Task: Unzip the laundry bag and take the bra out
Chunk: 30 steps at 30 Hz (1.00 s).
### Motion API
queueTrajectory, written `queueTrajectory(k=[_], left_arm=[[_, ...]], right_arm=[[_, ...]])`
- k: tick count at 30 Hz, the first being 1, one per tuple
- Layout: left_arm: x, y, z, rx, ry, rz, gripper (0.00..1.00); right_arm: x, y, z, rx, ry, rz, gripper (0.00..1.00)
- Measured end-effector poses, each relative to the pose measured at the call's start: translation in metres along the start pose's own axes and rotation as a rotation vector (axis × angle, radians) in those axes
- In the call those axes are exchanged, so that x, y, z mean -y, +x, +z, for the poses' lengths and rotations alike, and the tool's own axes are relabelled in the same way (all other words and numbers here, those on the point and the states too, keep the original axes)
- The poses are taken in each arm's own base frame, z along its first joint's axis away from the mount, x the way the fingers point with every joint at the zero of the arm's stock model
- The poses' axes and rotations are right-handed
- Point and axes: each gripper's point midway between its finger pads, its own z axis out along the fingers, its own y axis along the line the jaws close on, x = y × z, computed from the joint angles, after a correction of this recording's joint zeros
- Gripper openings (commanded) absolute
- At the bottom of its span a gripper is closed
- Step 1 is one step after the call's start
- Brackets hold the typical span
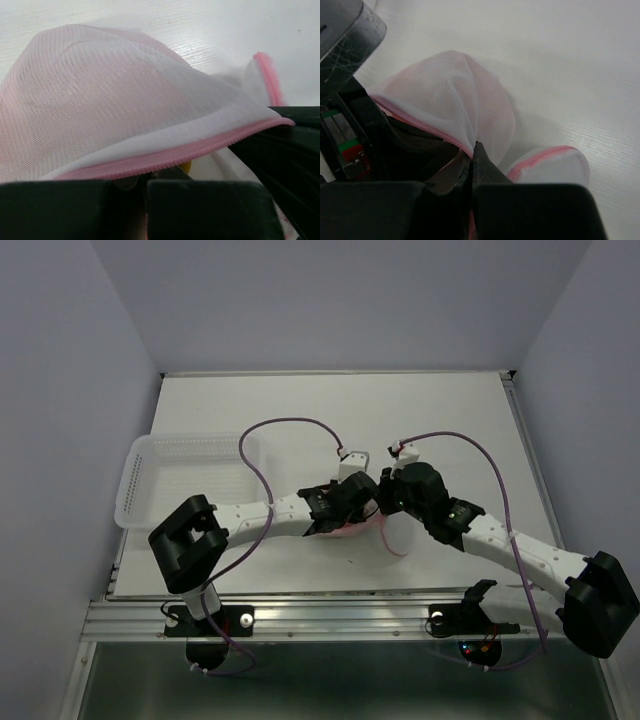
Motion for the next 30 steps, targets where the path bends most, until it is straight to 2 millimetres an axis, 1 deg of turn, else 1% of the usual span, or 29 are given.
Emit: queueTrajectory(k=[3,5,8,9,10,14,17,18,20,25,27,28,30], left_arm=[[-0.006,0.000,0.000,0.003,-0.009,-0.005,0.00],[-0.008,-0.002,-0.006,0.010,-0.005,-0.008,0.00],[-0.006,-0.013,-0.022,0.039,0.025,-0.018,0.00],[-0.004,-0.024,-0.036,0.067,0.055,-0.028,0.00],[-0.002,-0.029,-0.043,0.081,0.074,-0.032,0.00],[0.006,-0.068,-0.098,0.193,0.207,-0.069,0.00],[0.005,-0.092,-0.133,0.271,0.285,-0.105,0.00],[0.001,-0.103,-0.145,0.307,0.312,-0.128,0.00],[-0.011,-0.115,-0.157,0.349,0.323,-0.164,0.00],[-0.071,-0.157,-0.187,0.510,0.256,-0.288,0.00],[-0.091,-0.169,-0.199,0.564,0.215,-0.320,0.00],[-0.105,-0.176,-0.209,0.601,0.181,-0.342,0.00],[-0.125,-0.185,-0.222,0.642,0.122,-0.366,0.00]], right_arm=[[0.002,0.004,0.000,-0.007,0.005,-0.001,0.01],[0.004,0.005,0.000,-0.009,0.013,-0.002,0.01],[0.006,0.005,0.000,-0.005,0.025,-0.002,0.01],[0.007,0.005,0.000,-0.004,0.032,-0.002,0.01],[0.009,0.005,0.001,-0.003,0.041,-0.003,0.01],[0.014,0.006,0.001,-0.005,0.066,-0.005,0.01],[0.016,0.010,0.003,-0.017,0.080,-0.009,0.01],[0.017,0.011,0.003,-0.020,0.082,-0.009,0.01],[0.018,0.011,0.003,-0.023,0.085,-0.010,0.01],[0.019,0.013,0.003,-0.029,0.092,-0.012,0.01],[0.019,0.013,0.003,-0.031,0.093,-0.012,0.01],[0.019,0.014,0.003,-0.032,0.094,-0.012,0.01],[0.020,0.014,0.003,-0.033,0.094,-0.013,0.01]])
